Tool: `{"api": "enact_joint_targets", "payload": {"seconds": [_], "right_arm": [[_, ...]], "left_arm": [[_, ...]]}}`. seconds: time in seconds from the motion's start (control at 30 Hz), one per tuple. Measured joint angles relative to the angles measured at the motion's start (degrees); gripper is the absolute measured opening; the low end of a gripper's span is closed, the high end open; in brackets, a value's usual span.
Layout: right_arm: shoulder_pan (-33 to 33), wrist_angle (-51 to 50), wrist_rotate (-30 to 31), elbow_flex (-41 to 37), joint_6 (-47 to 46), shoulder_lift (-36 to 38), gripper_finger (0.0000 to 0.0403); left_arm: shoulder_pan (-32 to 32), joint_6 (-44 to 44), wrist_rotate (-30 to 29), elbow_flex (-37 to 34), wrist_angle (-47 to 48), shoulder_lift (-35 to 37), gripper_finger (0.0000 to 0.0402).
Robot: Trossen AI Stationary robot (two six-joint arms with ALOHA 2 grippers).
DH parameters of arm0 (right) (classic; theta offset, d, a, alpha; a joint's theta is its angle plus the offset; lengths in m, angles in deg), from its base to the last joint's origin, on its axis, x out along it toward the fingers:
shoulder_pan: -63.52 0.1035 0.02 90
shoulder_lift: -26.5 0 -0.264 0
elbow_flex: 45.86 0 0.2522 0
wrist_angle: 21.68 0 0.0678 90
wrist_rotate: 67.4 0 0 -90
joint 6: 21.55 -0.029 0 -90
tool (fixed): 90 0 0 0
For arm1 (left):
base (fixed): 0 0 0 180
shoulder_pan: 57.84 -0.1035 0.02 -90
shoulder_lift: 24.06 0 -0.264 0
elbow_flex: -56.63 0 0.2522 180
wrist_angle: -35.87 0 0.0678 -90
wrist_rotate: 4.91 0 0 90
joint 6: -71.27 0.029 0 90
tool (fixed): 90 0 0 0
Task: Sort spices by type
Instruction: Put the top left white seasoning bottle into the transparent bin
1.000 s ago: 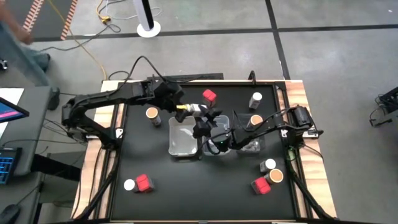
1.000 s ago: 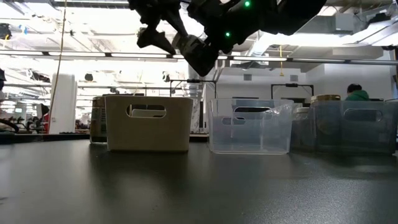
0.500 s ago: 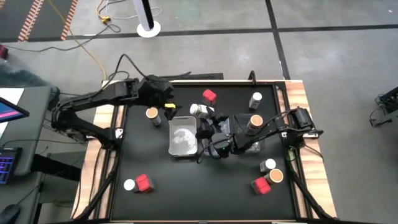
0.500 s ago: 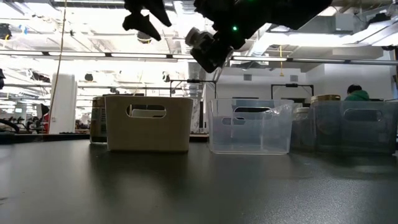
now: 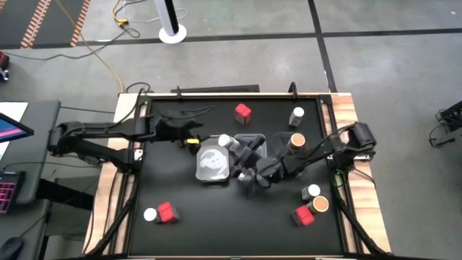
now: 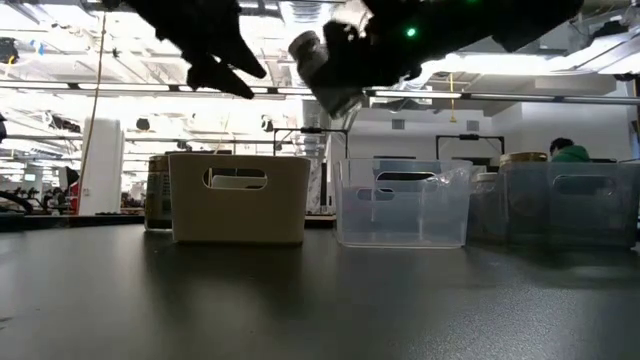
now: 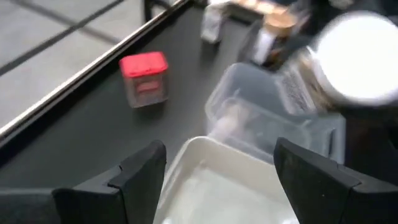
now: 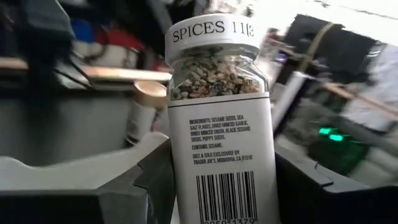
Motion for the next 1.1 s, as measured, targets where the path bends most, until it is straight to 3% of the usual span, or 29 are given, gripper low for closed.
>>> {"api": "enact_joint_targets", "payload": {"seconds": [0.33,0.47,0.7,0.93,1.1], "right_arm": [[-5.85,-0.53,-22.68,-16.67,-11.4,20.1,0.0233],[-9.64,8.3,-32.73,-24.11,-16.74,24.95,0.0233],[-16.0,17.88,-48.05,-27.29,-21.35,23.98,0.0233],[-17.93,23.67,-55.58,-25.09,-21.61,17.57,0.0233],[-18.04,23.54,-55.93,-23.75,-21.56,14.83,0.0234]], "left_arm": [[5.92,3.43,4.16,-22.61,-37.34,7.65,0.0286],[6.88,6.95,4.13,-25.63,-42.63,7.05,0.0286],[6.91,8.95,4.08,-25.14,-42.38,5.94,0.0286],[6.89,7.8,4.85,-24.91,-50.73,2.41,0.0286],[6.89,12.25,8.03,-24.84,-59.24,-2.93,0.0286]]}}
